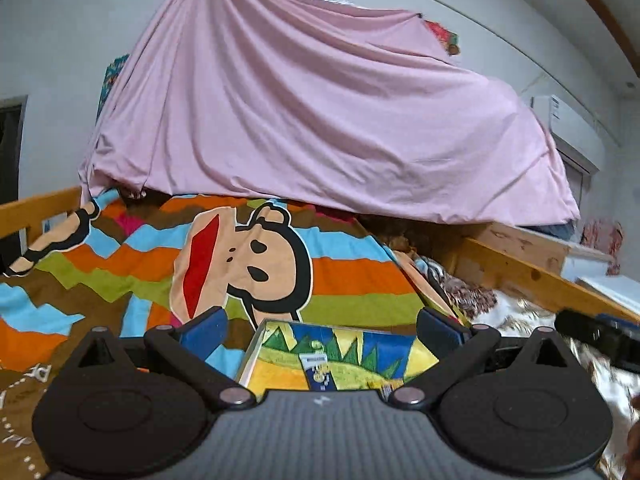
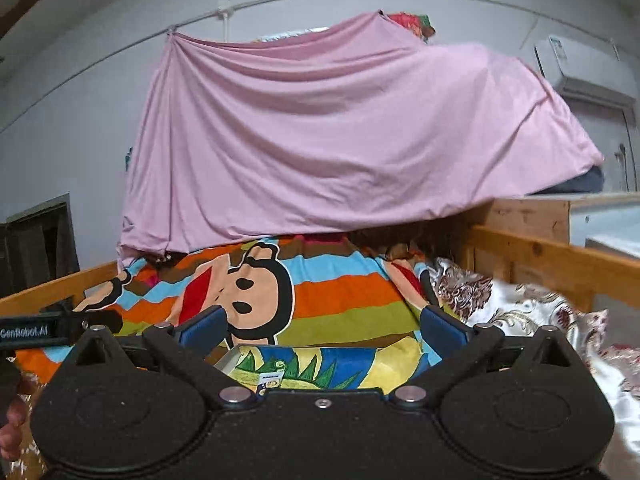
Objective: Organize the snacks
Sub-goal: 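Lift both tools up away from the tray, then move both tools down toward the remaining snack packs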
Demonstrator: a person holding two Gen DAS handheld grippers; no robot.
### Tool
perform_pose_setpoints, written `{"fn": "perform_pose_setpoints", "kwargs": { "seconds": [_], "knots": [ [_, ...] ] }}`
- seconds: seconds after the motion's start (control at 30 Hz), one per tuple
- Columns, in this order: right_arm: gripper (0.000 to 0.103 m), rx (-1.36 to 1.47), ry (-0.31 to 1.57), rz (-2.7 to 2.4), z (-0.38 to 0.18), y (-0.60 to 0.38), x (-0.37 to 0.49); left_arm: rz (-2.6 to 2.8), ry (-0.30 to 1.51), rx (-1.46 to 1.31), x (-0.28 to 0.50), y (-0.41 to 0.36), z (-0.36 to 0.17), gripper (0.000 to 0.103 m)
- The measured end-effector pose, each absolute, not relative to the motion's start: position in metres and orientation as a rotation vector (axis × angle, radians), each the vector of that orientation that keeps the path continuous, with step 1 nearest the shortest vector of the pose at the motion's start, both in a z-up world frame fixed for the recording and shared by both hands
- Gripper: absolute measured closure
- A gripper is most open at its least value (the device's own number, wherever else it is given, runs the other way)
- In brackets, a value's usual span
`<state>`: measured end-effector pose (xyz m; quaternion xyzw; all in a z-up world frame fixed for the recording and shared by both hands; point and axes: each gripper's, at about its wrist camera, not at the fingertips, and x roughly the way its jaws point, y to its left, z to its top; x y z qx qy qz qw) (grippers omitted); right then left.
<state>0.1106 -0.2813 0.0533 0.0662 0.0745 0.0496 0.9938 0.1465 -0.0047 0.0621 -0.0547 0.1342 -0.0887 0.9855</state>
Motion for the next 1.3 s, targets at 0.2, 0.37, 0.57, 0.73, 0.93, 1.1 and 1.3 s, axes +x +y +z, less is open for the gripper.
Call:
{"fn": "perform_pose_setpoints", "kwargs": {
  "seconds": [0.2, 0.37, 0.57, 0.73, 0.93, 1.1, 1.3],
  "knots": [
    [0.001, 0.121, 0.154, 0.124, 0.05, -0.278, 0.067, -0.182, 0.279, -0.076, 0.1, -0.005, 0.05, 0.0],
    [0.001, 0.121, 0.185, 0.139, 0.045, -0.276, 0.036, -0.18, 0.296, -0.067, 0.069, -0.001, 0.044, 0.0],
    [0.001, 0.102, 0.249, 0.162, 0.034, -0.269, 0.009, -0.18, 0.337, -0.057, 0.037, 0.005, 0.033, 0.0],
    [0.001, 0.1, 0.33, 0.144, 0.025, -0.264, 0.002, -0.178, 0.431, -0.086, 0.025, 0.01, 0.021, 0.0],
    [0.001, 0.081, 0.371, 0.147, 0.018, -0.255, -0.01, -0.158, 0.467, -0.078, 0.014, 0.012, 0.014, 0.0],
    [0.001, 0.046, 0.422, 0.123, 0.011, -0.249, -0.01, -0.117, 0.518, -0.074, 0.014, 0.014, 0.007, 0.0],
    [0.001, 0.025, 0.492, 0.088, 0.002, -0.248, 0.0, -0.069, 0.579, -0.07, 0.02, 0.016, 0.001, 0.0]
  ]
}}
